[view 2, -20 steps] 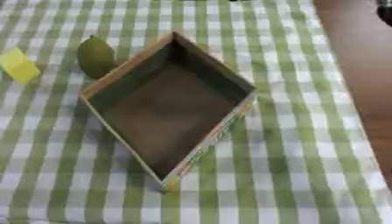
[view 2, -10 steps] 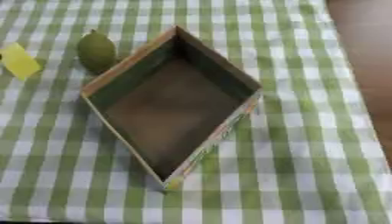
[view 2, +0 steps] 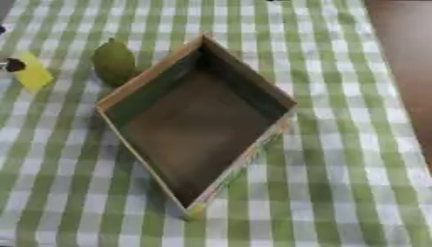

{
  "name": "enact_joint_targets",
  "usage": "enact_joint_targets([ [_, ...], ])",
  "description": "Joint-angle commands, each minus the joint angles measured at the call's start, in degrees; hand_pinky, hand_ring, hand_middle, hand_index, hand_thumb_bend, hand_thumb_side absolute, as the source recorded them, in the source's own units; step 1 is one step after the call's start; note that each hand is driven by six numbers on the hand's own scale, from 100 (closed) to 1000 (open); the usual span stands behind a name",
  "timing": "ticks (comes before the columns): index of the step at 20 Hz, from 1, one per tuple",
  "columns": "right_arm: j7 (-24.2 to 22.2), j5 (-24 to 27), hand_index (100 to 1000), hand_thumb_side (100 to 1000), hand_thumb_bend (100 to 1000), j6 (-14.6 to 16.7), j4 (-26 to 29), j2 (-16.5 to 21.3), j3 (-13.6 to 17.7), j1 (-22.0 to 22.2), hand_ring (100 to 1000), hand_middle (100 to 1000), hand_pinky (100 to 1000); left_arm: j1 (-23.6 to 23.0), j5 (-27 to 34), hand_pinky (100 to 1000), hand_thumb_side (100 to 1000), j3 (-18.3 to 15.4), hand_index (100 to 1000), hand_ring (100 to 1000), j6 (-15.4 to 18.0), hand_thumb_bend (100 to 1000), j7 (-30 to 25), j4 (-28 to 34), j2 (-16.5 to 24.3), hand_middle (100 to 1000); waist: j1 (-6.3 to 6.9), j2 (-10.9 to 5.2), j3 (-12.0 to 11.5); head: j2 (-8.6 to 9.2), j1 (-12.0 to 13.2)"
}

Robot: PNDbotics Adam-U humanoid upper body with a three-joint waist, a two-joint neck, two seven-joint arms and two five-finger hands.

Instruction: Pick up objects on the table and place them in the box.

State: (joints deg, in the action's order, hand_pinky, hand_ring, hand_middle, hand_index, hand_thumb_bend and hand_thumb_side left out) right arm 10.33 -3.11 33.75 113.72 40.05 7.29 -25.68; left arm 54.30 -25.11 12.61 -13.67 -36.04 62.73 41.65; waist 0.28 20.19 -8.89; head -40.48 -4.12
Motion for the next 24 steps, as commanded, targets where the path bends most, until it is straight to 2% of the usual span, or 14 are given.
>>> enact_joint_targets([
  [1, -0.2, 0.49, 841, 457, 100, -0.04, 0.87, 1.58, 0.17, -0.65, 651, 628, 887, 1.49, 0.65, 951, 403, -0.27, 938, 946, 0.32, 572, -1.63, 0.95, 1.52, 913, 0.26, -1.08, -0.08, 0.56, 0.08],
  [7, -0.13, 0.64, 841, 456, 100, -0.14, 0.87, 1.54, 0.2, -0.61, 654, 628, 887, 1.26, 0.51, 952, 393, 0.33, 935, 946, 0.86, 568, -3.78, 1.65, 1.67, 906, 0.34, -1.21, -0.06, 0.35, 0.1],
  [12, 0.06, 0.68, 841, 457, 100, -0.15, 0.87, 1.45, 0.27, -0.59, 655, 627, 887, 1.16, -0.62, 941, 372, 0.61, 927, 936, 0.43, 572, -4.35, 1.2, 1.24, 824, 0.24, -1.23, 0.12, 0.49, 0.25],
  [15, 0.18, 0.67, 841, 460, 100, -0.21, 0.87, 1.36, 0.3, -0.56, 658, 627, 888, 1.11, -1.21, 935, 365, 0.61, 920, 928, 0.19, 573, -4.24, 0.49, 0.76, 807, 0.26, -1.15, 0.23, 0.66, 0.41],
  [24, 0.33, 0.55, 841, 465, 100, -0.27, 0.87, 1.21, 0.32, -0.58, 660, 625, 889, 1.37, -2.82, 933, 364, 0.26, 928, 926, -0.28, 555, -3.38, -1.54, -0.48, 808, 0.29, -0.91, 0.56, 1.17, 0.83],
])
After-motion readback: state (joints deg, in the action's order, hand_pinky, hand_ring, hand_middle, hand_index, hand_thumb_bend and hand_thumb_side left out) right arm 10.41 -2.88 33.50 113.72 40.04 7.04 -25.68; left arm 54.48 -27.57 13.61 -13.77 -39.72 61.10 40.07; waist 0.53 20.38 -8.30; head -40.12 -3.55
